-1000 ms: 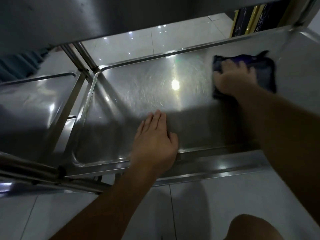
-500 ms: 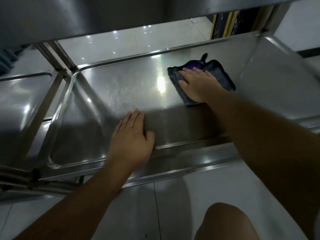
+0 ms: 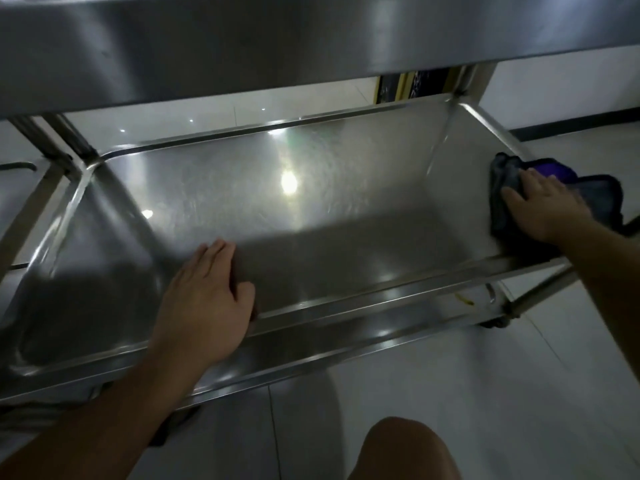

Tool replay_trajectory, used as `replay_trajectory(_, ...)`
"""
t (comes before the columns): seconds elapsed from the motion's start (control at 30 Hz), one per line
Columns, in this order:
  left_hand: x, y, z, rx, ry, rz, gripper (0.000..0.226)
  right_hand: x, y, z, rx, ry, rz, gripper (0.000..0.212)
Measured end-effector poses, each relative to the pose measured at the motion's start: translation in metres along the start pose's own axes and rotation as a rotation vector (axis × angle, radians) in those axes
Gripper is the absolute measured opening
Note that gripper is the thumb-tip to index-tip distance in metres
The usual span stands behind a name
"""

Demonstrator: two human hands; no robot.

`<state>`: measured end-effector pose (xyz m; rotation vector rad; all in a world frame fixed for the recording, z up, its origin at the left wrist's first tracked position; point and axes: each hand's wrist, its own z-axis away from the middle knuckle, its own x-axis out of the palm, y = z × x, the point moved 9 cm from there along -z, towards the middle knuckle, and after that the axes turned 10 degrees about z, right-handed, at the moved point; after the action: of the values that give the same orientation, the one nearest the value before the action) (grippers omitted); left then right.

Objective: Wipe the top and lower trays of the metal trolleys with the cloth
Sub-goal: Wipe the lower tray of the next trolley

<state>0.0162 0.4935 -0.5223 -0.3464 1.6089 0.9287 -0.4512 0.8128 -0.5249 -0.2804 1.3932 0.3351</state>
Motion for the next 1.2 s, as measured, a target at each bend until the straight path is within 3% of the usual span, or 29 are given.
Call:
replay_trajectory(0.23,-0.002,0.001,0.003,0.002,-0.011,0.012,0.068,0.013,0.023,0.072,-0.076,0.044,0.008,0.076)
replay_trajectory(0.33,-0.001,0.005,0.003,0.036,-0.014,0.032,0.068,0.006,0.016,0.048,-0.126,0.039,0.004,0.082)
replay_trajectory(0.53,0.003,0.01,-0.003,0.05,0.004,0.028,0.076,0.002,-0.009,-0.013,0.018,-0.012,0.022,0.075)
replay_trajectory(0.63,0.004,0.008,-0.005,0.04,0.024,0.031,0.084,0.008,-0.063,0.009,-0.049,-0.036,-0.006,0.074)
replay_trajectory(0.8,0.004,0.006,-0.004,0.03,0.034,0.03,0.083,0.015,-0.223,0.134,-0.414,0.162,0.024,0.067)
replay_trajectory(0.93,0.003,0.006,-0.003,0.028,0.015,0.031,0.082,0.027,-0.31,0.199,-0.696,0.08,0.027,0.069)
replay_trajectory(1.07,0.003,0.005,-0.002,0.042,0.007,0.025,0.083,0.021,-0.273,0.178,-0.738,0.104,0.037,0.067)
replay_trajectory(1.13,0.004,0.005,-0.003,0.045,0.003,0.02,0.082,0.023,-0.221,0.136,-0.651,0.122,0.121,0.076)
replay_trajectory(1.2,0.005,0.004,-0.003,0.043,0.0,0.013,0.081,0.025,-0.138,0.076,-0.445,0.115,0.213,0.092)
